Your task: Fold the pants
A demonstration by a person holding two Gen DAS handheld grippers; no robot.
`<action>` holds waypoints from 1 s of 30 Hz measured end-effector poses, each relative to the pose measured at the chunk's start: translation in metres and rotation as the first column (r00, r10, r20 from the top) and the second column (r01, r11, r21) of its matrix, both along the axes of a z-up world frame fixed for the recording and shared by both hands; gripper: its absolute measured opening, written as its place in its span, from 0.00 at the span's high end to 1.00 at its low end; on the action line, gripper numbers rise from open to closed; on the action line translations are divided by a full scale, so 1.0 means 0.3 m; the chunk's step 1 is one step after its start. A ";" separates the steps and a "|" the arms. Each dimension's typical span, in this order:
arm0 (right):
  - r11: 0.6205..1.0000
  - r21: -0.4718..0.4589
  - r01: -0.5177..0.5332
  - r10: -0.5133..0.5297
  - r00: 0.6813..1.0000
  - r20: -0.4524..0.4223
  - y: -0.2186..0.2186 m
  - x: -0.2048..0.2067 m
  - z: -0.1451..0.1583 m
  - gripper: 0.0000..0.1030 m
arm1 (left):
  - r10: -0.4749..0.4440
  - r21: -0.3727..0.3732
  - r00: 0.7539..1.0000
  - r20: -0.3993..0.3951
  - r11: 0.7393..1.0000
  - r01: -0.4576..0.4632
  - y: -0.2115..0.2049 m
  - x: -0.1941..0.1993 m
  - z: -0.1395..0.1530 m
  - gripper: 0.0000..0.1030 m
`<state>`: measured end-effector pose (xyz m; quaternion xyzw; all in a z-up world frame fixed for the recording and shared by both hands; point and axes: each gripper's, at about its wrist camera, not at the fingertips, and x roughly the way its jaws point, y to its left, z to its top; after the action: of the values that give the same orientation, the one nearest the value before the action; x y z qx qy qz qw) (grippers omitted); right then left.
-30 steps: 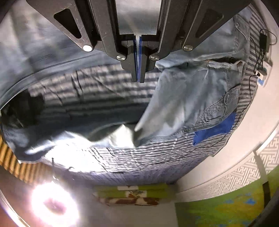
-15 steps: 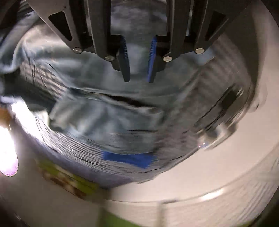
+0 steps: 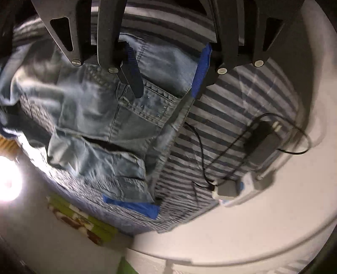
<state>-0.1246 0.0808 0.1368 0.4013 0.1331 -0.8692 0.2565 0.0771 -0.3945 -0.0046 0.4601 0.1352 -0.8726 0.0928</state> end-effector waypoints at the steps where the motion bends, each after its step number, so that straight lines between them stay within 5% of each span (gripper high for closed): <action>1: 1.000 -0.011 -0.023 0.023 0.999 0.027 -0.091 -0.038 -0.018 0.56 | -0.015 0.004 1.000 0.004 1.000 0.015 -0.004 -0.009 -0.017 0.50; 4: 0.997 -0.013 -0.072 0.073 0.992 0.100 -0.383 -0.164 -0.111 0.56 | -0.013 -0.019 1.000 -0.006 1.000 0.013 -0.033 -0.022 -0.060 0.49; 6: 0.996 -0.004 -0.094 0.093 0.984 0.149 -0.567 -0.248 -0.196 0.56 | 0.003 0.038 0.999 -0.039 0.999 -0.001 -0.069 -0.020 -0.079 0.48; 12: 0.995 0.009 -0.097 0.090 0.953 0.289 -0.929 -0.445 -0.438 0.56 | -0.069 0.077 0.996 -0.061 0.994 0.074 -0.089 -0.039 -0.107 0.49; 17: 0.999 0.046 -0.017 -0.002 0.919 0.395 -1.072 -0.546 -0.635 0.56 | -0.136 0.097 0.988 -0.066 0.985 0.142 -0.073 -0.032 -0.128 0.49; 21: 0.993 0.119 -0.022 -0.028 0.917 0.397 -1.125 -0.546 -0.740 0.56 | -0.085 0.081 0.995 -0.043 0.993 0.089 -0.121 -0.009 -0.160 0.49; 24: 0.985 0.167 -0.039 -0.026 0.927 0.373 -1.130 -0.531 -0.760 0.56 | -0.038 0.113 0.997 -0.064 0.993 0.045 -0.178 0.010 -0.151 0.49; 30: 0.985 0.169 -0.034 -0.035 0.921 0.388 -1.083 -0.522 -0.751 0.58 | -0.101 0.143 0.991 -0.093 0.983 0.113 -0.134 -0.026 -0.140 0.49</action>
<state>-0.2812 -0.2440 -0.0886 0.5866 0.1539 -0.7574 0.2419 0.0694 -0.4348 -0.0465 0.4346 0.1785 -0.8827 0.0056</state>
